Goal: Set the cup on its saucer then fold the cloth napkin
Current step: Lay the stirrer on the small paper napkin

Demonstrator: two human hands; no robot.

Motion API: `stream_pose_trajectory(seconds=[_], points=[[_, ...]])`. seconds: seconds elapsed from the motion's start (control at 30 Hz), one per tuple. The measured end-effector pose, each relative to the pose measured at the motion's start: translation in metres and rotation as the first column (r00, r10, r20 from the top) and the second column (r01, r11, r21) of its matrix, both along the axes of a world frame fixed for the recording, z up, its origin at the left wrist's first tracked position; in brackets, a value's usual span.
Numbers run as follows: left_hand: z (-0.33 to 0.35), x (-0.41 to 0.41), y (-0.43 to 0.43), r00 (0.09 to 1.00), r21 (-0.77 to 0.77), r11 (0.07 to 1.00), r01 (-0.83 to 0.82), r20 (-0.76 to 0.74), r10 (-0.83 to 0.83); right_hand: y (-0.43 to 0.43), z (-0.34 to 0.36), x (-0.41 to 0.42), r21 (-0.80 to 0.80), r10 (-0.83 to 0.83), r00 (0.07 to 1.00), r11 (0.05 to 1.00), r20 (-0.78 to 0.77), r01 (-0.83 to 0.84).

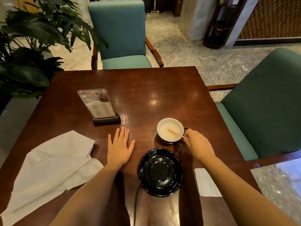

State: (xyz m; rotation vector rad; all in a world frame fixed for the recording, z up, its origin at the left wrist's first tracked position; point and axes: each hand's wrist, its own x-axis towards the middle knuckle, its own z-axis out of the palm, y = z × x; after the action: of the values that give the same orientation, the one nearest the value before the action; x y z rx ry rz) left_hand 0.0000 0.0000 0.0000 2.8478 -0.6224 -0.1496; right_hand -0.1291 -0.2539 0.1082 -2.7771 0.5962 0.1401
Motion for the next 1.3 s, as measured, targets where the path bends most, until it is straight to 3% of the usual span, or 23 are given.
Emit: stream_pose_trajectory(seconds=[0.23,0.47,0.8,1.3], points=[[-0.002,0.001,0.001,0.999,0.055,0.998,-0.005,0.054,0.002,0.001,0.001,0.001,-0.090,0.023,0.998,0.996,-0.063,-0.028],[-0.002,0.001,0.000,0.999,0.040,0.999,-0.005,0.046,0.003,0.002,0.020,0.003,-0.181,0.102,0.987,0.976,-0.125,-0.123],[0.000,0.002,0.000,1.000,0.065,0.998,-0.006,0.009,0.005,0.000,0.034,-0.012,-0.249,0.082,0.972,0.959,-0.222,-0.138],[0.010,-0.010,-0.011,0.986,0.082,0.994,-0.071,-0.145,0.083,0.007,0.022,-0.045,-0.167,0.009,0.996,0.986,-0.089,-0.024]])
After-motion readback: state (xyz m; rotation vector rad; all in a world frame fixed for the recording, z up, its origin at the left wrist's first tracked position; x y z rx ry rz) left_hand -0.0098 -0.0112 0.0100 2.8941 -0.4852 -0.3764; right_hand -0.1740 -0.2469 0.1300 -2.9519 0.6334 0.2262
